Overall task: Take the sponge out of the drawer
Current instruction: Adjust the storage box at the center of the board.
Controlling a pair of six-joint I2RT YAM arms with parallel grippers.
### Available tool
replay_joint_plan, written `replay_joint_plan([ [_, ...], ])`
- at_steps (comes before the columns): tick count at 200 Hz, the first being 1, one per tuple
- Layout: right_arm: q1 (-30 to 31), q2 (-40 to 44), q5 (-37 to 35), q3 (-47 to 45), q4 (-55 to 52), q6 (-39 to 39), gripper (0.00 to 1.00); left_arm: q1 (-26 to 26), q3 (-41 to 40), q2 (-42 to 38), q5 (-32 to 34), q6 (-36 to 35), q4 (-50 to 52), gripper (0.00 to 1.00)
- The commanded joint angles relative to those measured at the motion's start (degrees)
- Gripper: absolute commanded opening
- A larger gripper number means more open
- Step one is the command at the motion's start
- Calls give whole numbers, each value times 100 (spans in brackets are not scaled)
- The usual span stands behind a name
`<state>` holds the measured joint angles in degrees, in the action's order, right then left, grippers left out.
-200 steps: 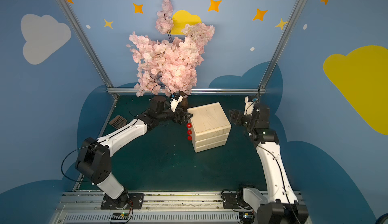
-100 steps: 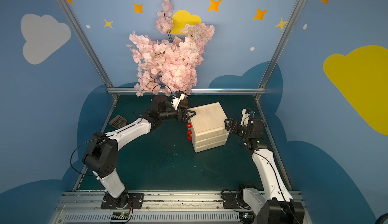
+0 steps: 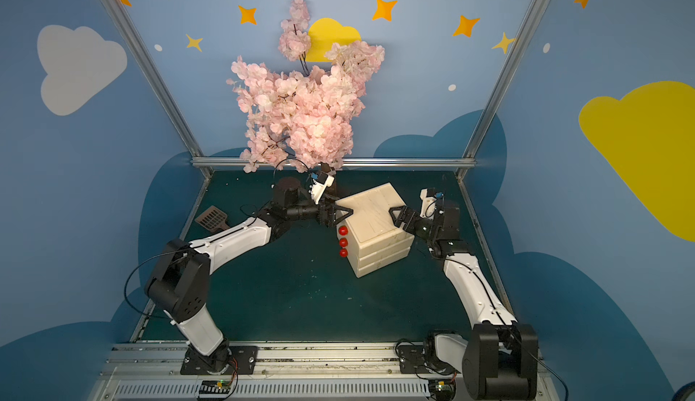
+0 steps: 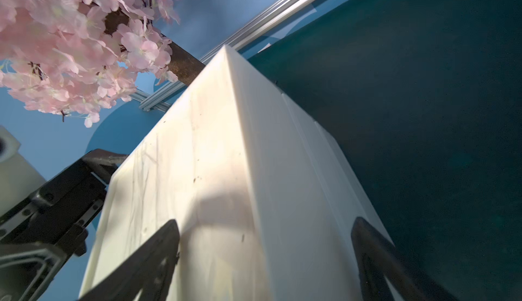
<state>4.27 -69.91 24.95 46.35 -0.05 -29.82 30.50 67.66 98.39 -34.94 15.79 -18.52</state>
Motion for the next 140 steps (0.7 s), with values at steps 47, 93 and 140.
replay_joint_plan([
  [47,429,-1927,616,1513,893,-208,94,722,-1214,-1720,-198,-79,501,99],
  [93,705,-3087,1094,2911,848,122,94,804,-1431,-2563,671,-498,1377,99],
  [140,166,-1803,-69,2646,-305,756,94,480,-995,-2394,1837,-793,1756,99],
])
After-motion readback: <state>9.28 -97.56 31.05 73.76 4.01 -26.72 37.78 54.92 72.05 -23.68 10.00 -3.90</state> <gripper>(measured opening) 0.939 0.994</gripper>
